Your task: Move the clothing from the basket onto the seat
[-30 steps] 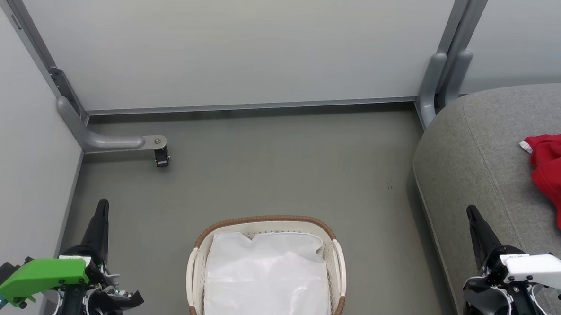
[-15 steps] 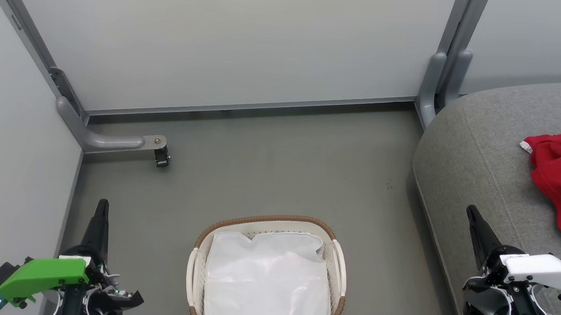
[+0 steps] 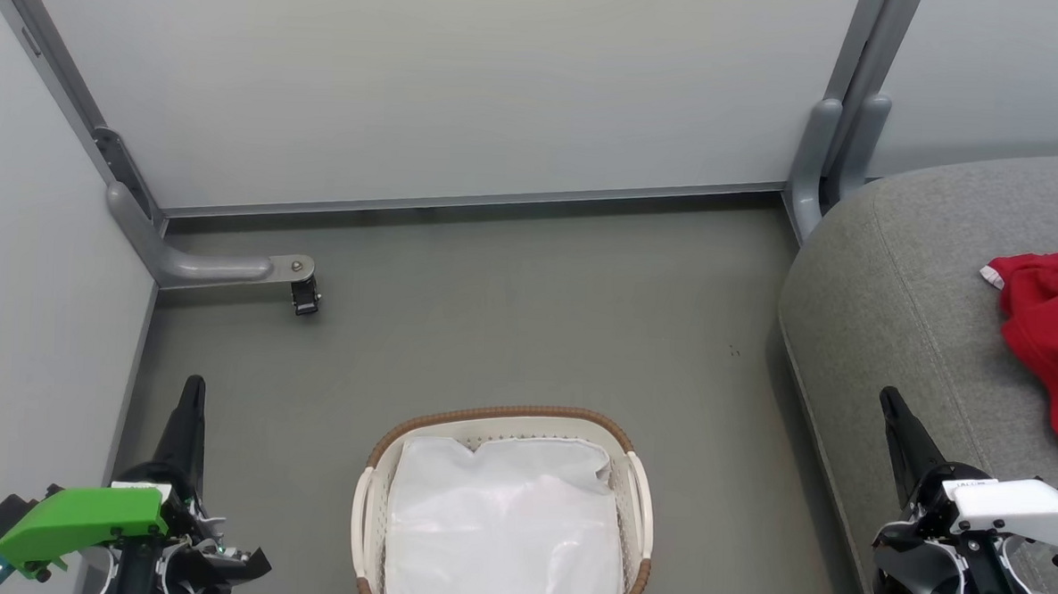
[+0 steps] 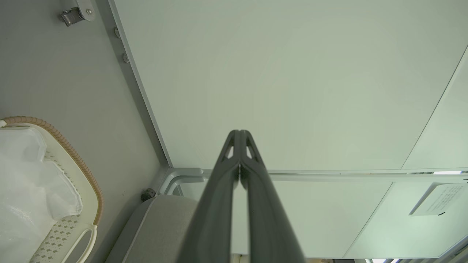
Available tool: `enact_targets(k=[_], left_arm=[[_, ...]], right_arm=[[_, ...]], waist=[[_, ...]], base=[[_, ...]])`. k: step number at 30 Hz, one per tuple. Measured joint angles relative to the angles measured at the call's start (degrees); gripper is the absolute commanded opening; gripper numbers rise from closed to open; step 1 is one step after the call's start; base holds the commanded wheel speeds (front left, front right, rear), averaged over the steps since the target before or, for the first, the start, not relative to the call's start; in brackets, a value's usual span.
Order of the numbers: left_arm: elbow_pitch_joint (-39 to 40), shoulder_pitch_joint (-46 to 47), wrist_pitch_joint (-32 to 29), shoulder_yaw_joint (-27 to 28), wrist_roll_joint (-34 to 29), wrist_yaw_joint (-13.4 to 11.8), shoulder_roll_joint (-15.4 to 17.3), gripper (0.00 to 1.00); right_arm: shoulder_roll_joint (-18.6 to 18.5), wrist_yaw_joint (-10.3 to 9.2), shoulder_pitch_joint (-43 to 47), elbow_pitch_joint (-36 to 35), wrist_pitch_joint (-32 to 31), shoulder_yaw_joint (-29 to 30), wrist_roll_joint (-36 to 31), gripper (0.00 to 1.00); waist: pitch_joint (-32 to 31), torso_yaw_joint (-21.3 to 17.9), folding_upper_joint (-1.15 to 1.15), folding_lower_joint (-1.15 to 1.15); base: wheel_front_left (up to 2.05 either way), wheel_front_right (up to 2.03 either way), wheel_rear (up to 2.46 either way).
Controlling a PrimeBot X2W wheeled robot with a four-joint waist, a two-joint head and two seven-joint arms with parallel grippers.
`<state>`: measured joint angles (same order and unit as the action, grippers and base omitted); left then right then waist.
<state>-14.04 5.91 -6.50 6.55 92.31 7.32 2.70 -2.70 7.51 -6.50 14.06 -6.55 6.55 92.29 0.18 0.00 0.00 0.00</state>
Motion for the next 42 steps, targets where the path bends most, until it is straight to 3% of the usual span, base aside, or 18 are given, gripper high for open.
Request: enact_targets(k=[42], left_arm=[[0.01,0.0,0.0,0.0,0.0,0.0,0.0,0.0]], right_arm=[[0.0,-0.01,0.01,0.0,0.0,0.0,0.0,0.0]], waist=[[0.0,0.0,0.0,0.0]], base=[[0.0,0.0,0.0]])
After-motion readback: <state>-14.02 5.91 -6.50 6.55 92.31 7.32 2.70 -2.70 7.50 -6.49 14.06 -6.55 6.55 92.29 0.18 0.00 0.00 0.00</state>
